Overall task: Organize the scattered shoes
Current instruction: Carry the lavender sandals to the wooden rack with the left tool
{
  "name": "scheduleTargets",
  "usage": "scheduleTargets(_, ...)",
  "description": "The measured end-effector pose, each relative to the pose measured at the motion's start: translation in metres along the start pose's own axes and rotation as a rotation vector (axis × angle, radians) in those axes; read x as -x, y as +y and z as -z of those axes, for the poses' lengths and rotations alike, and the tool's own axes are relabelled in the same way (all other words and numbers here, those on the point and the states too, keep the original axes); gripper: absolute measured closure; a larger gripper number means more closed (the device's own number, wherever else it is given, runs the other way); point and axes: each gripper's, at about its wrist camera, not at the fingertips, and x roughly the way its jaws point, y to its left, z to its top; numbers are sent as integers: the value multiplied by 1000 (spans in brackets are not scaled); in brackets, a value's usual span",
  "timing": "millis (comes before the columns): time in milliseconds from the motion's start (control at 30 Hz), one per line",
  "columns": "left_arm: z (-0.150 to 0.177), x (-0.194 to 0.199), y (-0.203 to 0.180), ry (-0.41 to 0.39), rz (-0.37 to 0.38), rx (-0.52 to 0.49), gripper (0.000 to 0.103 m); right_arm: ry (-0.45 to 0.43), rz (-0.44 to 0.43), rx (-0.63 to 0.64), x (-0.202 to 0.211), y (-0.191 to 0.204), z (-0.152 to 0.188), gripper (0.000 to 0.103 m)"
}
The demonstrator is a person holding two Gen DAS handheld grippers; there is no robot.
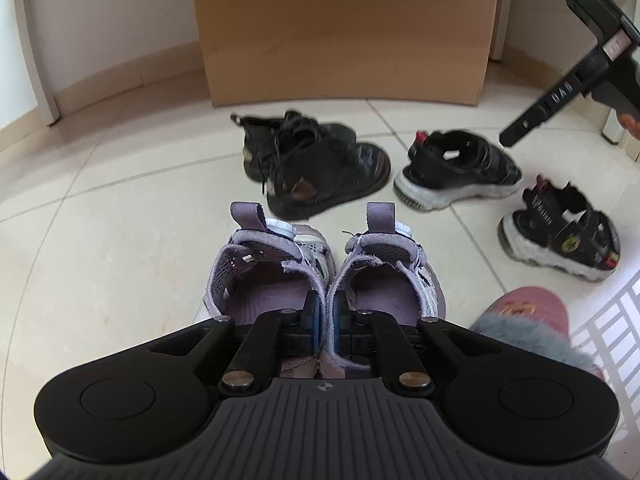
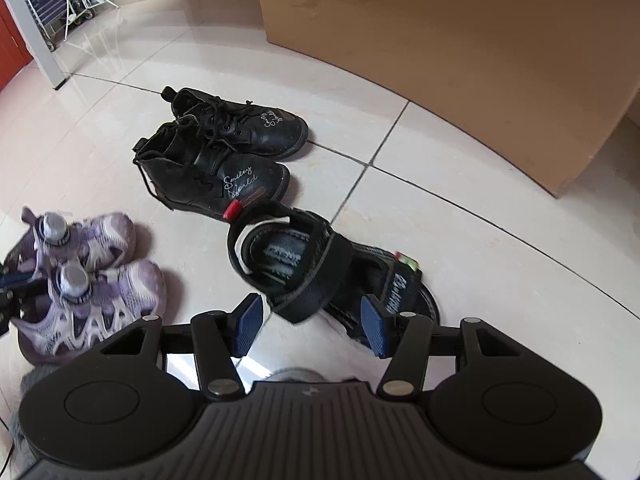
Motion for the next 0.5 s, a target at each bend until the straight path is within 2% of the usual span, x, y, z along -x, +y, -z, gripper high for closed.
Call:
scheduleTargets(267,-32,33,-18,-67,58,-36,96,-37,-59,-21,49,-8,35,42)
scheduleTargets(500,-65,61,-64,-116,176,-115,96,-83,-127,-64,99,-15,79,42)
